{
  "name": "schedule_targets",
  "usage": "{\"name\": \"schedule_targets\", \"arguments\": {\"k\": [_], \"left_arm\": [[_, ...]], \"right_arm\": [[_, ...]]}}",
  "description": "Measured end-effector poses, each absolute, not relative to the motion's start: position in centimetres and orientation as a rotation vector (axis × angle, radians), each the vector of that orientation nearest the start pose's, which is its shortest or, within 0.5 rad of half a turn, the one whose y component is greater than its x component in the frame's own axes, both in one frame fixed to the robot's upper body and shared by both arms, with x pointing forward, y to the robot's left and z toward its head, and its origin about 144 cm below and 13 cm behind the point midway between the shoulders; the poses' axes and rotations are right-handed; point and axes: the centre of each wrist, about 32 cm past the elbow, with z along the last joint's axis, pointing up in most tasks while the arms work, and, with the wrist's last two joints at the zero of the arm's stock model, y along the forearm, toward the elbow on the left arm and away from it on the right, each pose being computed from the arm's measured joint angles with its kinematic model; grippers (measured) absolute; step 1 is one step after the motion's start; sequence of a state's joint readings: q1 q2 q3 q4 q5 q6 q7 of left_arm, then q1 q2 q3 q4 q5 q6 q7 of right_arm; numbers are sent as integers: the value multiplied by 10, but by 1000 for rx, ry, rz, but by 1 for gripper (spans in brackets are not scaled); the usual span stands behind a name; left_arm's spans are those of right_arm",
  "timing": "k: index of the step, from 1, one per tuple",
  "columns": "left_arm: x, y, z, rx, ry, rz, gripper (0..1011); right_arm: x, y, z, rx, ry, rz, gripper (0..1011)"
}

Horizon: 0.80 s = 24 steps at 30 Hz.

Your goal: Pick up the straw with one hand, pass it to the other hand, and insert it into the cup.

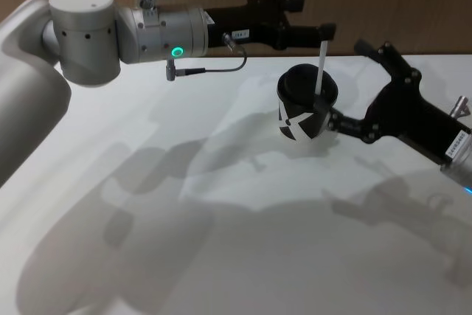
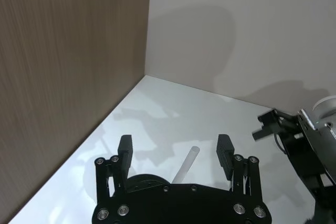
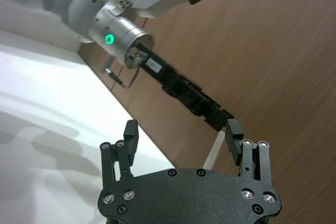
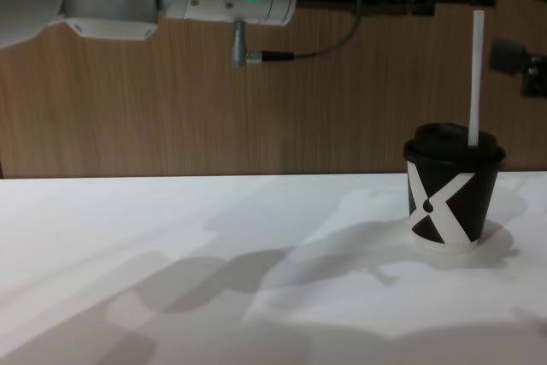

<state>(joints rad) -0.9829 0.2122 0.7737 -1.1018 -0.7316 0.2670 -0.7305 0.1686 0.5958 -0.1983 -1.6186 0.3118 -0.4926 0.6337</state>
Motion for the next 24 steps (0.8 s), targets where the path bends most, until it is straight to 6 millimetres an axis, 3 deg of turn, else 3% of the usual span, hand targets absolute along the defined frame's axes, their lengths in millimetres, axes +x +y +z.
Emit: {"name": "schedule_targets", "arguments": {"k": [24], "left_arm": [[631, 137, 1321, -3, -32, 391, 1003]], "right_arm": [[494, -319, 1260, 236, -562, -975, 1001]]}}
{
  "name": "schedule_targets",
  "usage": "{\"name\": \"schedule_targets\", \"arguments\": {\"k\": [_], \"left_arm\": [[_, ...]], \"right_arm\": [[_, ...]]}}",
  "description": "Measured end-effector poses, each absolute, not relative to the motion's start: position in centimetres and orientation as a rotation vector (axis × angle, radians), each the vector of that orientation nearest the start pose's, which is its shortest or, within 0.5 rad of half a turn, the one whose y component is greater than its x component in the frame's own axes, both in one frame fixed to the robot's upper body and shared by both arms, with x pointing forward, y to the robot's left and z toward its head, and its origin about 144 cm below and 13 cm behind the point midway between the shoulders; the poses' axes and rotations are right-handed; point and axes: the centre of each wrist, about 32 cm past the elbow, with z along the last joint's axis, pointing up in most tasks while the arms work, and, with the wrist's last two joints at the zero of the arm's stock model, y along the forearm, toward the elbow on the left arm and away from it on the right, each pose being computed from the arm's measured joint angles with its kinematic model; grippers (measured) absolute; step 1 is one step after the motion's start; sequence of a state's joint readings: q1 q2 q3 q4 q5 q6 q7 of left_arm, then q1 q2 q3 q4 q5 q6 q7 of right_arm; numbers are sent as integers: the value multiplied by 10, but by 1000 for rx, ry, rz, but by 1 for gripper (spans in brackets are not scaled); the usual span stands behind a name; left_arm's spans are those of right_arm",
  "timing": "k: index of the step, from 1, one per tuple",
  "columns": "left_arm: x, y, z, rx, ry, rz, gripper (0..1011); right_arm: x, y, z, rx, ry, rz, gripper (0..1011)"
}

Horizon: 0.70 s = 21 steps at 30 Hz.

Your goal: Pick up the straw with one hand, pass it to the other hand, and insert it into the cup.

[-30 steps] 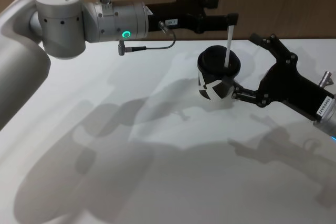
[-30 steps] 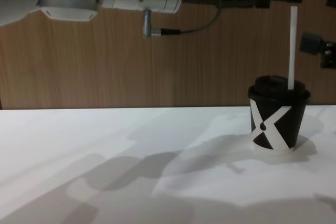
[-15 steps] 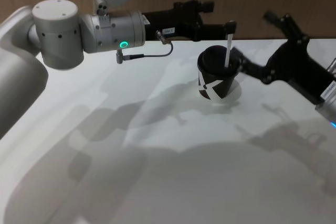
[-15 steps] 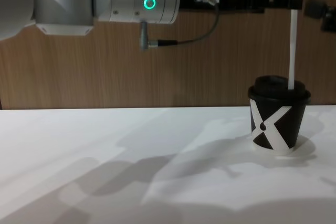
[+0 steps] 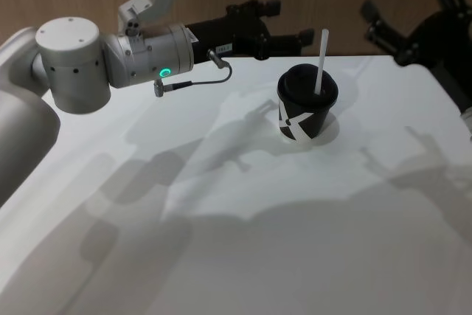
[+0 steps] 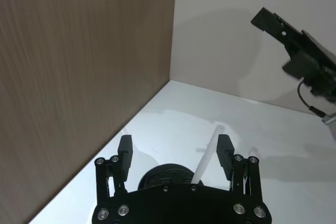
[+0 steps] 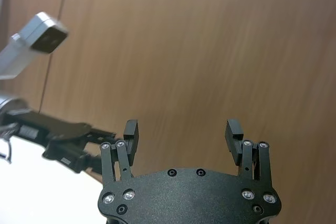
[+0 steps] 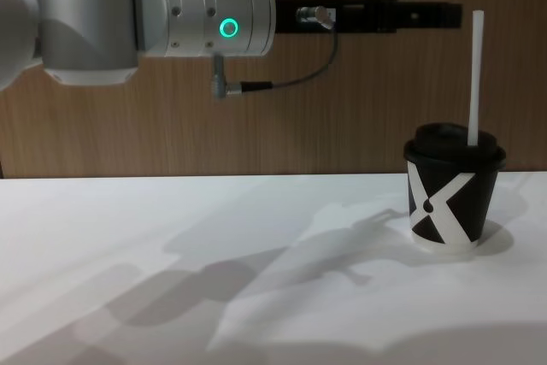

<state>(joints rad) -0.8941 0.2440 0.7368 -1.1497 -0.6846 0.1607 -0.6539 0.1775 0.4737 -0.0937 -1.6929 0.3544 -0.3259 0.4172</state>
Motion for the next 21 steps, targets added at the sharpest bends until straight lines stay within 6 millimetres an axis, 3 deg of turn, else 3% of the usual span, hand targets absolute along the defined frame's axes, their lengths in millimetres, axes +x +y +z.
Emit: {"name": "schedule_targets", "arguments": {"k": [21], "left_arm": [[631, 140, 1302, -126, -104, 410, 1003]], "right_arm": [[473, -315, 1271, 240, -291, -1105, 1001]]}}
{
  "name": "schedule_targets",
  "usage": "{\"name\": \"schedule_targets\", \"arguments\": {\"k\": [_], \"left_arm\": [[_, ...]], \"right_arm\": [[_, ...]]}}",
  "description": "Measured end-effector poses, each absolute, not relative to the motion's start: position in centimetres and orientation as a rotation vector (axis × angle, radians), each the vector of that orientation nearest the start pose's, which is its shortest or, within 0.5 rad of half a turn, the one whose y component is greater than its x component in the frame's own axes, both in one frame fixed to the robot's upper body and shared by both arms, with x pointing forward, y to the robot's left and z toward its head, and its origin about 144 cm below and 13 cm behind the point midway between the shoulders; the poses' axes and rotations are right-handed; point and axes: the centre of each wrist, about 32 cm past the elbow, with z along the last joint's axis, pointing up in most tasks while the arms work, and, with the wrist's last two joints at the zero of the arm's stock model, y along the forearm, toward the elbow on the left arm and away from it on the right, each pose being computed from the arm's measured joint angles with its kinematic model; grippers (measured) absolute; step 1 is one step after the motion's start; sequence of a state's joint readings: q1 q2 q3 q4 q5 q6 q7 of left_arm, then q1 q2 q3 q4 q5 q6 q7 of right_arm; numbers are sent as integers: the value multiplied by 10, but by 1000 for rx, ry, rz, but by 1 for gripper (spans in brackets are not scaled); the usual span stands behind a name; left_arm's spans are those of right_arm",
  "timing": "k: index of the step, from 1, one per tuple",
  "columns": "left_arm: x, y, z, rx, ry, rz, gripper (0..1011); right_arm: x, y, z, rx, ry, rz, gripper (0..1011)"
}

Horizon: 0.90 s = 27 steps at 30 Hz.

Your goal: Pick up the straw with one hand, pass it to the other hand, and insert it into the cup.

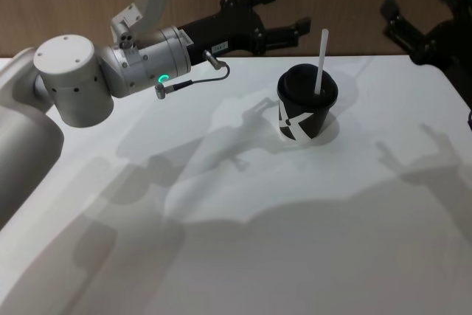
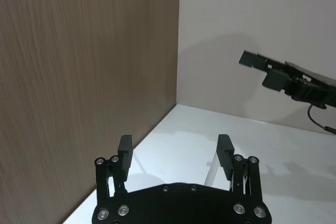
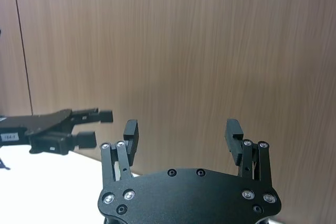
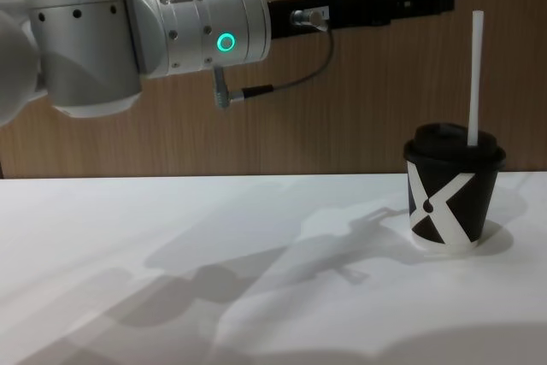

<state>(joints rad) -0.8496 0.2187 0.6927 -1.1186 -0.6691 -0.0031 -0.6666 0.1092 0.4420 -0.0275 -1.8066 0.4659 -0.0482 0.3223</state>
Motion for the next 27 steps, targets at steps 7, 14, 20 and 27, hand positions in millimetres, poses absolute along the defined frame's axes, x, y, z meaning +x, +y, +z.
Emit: {"name": "schedule_targets", "arguments": {"k": [7, 14, 20, 27], "left_arm": [[631, 140, 1301, -136, -113, 407, 1003], [631, 141, 1301, -132, -114, 403, 1003], [631, 141, 1301, -109, -103, 394, 1003], [631, 139, 1302, -74, -91, 375, 1003]], "right_arm": [[465, -318, 1270, 210, -221, -1084, 1001], [460, -317, 1269, 191, -176, -1050, 1001], [460, -314, 1269, 188, -157, -1033, 1001], [461, -311, 1270, 191, -146, -1019, 1001]]}}
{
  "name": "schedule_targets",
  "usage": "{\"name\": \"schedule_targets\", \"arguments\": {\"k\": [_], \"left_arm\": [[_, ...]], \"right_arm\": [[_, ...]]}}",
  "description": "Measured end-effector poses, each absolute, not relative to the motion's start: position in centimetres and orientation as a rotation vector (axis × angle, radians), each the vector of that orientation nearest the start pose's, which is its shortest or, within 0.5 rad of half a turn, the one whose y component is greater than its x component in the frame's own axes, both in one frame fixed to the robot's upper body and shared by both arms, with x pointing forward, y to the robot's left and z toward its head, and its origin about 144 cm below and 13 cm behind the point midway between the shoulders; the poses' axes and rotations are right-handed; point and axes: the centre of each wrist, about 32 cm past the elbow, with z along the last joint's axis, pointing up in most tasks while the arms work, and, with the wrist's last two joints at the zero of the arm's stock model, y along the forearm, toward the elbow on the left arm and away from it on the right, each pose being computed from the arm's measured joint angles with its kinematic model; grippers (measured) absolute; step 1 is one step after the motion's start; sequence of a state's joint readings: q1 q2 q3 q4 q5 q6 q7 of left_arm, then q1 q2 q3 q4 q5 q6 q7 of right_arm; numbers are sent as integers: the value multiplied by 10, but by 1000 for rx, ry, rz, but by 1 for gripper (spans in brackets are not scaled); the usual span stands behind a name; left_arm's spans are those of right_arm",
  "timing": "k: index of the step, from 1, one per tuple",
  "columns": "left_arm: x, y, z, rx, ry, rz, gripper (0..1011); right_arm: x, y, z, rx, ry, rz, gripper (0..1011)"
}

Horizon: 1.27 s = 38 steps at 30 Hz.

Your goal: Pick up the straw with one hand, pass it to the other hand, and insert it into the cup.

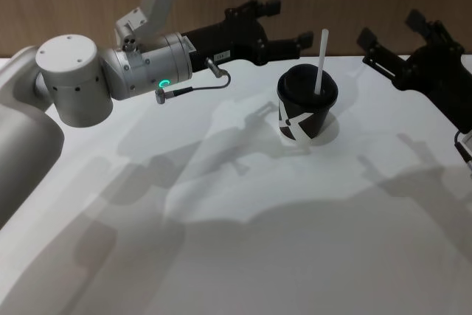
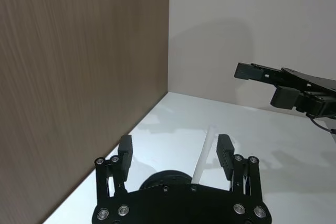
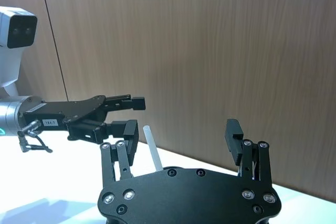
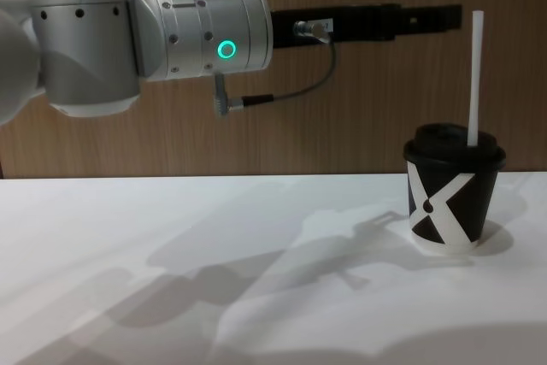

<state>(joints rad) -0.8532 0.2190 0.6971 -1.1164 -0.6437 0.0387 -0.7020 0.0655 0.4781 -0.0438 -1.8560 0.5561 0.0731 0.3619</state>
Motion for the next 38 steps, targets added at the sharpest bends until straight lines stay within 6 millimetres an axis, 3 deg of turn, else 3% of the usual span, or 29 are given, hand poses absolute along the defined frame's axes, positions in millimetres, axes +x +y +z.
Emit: {"name": "schedule_targets", "arguments": {"k": [38], "left_arm": [[630, 137, 1304, -25, -72, 352, 1003]], "right_arm": [[463, -307, 1270, 191, -131, -1005, 1001]]}}
